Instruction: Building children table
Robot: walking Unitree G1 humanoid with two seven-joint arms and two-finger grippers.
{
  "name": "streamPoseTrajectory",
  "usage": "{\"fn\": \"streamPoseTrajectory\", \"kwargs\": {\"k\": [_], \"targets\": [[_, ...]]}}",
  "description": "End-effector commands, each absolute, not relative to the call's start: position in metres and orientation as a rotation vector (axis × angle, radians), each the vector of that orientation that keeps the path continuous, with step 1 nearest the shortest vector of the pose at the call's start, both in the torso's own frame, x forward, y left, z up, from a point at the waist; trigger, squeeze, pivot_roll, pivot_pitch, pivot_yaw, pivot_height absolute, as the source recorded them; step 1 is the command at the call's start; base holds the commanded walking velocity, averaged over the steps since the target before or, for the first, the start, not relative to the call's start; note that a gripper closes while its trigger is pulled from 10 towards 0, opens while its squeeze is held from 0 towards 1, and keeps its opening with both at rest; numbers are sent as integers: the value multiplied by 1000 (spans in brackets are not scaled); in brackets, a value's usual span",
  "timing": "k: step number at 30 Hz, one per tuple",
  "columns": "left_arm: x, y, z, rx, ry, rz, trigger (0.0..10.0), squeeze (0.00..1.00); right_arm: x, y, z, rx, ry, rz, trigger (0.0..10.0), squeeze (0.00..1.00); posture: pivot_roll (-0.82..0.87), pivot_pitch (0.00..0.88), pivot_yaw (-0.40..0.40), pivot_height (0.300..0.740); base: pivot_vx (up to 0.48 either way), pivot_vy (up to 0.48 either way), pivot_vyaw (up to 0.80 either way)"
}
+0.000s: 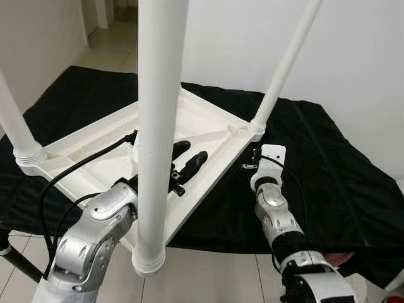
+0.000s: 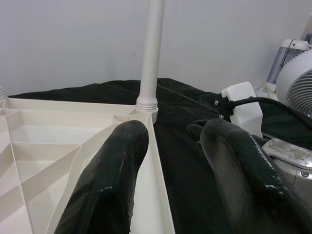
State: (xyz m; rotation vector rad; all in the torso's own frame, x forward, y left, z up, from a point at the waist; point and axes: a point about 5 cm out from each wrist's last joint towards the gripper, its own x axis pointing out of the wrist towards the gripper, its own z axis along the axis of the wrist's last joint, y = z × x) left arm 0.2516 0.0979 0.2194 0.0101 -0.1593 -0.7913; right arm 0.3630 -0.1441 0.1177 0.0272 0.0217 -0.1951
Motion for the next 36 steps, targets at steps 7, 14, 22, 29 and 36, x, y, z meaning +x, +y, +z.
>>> {"fn": "streamPoseTrajectory", "kwargs": {"k": [7,14,22,29,36], "targets": [[252,100,209,50,-135,-832,10000,0,375,-150,118,36,105,-205,10000,0,97,0,-191,740,0,0,0],[250,106,200,57,-110,-793,10000,0,382,-153,124,-2,111,-193,10000,0,101,0,-213,740,0,0,0],[242,109,192,69,-77,-748,10000,0,387,-155,127,-27,142,-166,10000,0,116,30,-231,740,0,0,0],[237,109,194,82,-79,-737,10000,0,388,-152,125,-28,171,-152,10000,0,135,43,-241,740,0,0,0],[235,112,196,89,-86,-729,10000,0,389,-142,124,13,197,-99,10000,0,146,54,-238,740,0,0,0]]}}
